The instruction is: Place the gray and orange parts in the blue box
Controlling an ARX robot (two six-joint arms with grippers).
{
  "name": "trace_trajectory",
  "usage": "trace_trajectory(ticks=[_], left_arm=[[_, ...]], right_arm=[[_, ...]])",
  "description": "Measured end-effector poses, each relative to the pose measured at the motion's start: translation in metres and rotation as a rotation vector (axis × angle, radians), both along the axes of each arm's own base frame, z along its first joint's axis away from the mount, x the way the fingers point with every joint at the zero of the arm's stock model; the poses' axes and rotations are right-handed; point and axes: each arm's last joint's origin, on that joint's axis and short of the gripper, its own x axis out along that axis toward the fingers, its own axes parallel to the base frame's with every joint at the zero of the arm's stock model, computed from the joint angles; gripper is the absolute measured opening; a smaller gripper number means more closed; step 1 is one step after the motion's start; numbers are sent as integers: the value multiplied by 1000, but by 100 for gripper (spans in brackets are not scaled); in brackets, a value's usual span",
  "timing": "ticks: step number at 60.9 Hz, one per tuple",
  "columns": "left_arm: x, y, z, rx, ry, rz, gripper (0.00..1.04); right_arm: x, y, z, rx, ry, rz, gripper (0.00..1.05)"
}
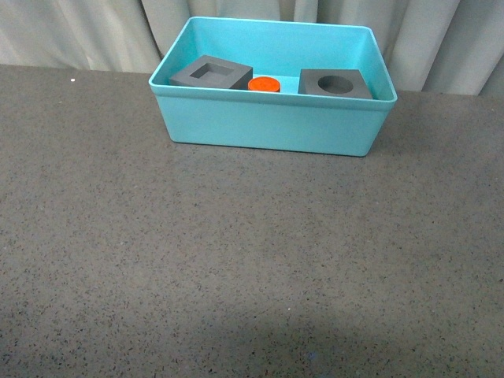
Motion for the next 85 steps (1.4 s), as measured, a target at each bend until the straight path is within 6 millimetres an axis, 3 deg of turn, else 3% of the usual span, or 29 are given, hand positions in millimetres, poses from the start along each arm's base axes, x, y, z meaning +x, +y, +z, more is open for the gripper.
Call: trace_trajectory(ticks=[23,27,32,43,50,74,85], left_arm=[[0,0,0,0,0,0,98],[0,0,0,0,0,0,98],[0,0,0,0,0,0,98],[0,0,0,0,0,0,98],[0,0,0,0,0,0,98],[0,0,0,0,0,0,98],[0,0,0,0,0,0,98]], right_arm=[[-86,-55,29,20,-291,-299,93],[-108,-70,28,96,-479,-420,80],[-135,-86,22,160,-589,-449,66],[-195,-116,-19,166,-580,-457,23],[-221,-126,-30,168,-581,-454,0],[-286,-150,-57,173,-576,-440,0],[-303,-155,-63,166,-576,-462,0]])
